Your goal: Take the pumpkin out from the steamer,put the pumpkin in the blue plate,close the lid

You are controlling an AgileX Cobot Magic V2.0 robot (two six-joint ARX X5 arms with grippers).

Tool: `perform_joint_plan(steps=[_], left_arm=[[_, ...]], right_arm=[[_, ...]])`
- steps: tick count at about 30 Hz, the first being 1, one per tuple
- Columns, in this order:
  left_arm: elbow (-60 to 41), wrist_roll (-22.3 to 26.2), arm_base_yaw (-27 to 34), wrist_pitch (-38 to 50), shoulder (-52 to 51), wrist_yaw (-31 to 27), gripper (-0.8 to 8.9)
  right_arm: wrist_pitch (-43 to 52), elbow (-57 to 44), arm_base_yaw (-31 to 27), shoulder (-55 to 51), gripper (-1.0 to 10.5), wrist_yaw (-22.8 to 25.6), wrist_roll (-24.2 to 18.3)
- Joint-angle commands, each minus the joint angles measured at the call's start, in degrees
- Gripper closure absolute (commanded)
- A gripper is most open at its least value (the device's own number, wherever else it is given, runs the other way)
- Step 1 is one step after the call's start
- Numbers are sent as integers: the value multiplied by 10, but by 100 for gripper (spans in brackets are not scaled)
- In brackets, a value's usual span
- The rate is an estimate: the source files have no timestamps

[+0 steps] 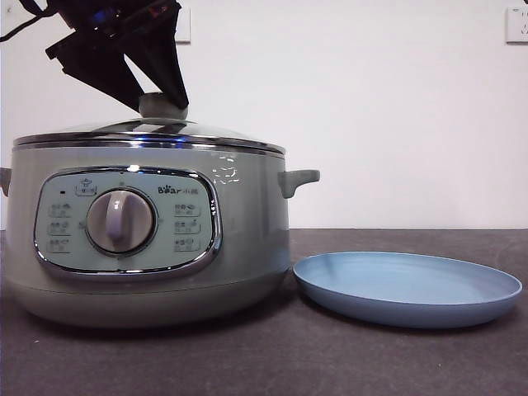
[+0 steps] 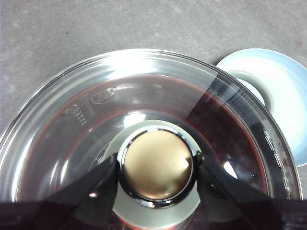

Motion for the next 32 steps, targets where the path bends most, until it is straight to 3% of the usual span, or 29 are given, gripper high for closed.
perform_joint_plan(steps=[1,12,20,32], left_arm=[[1,11,-2,3,2,5,826],[12,12,-2,20,-22,5,826],[19,12,-2,17,-105,-3,826],[19,13,-2,-33,-270,-173,826]], right_arm=[[1,0,2,0,384,1,-3],[2,0,2,1,383,-3,6],[9,0,25,13,383,-3,6],[90,8,198,129,378,-2,10]])
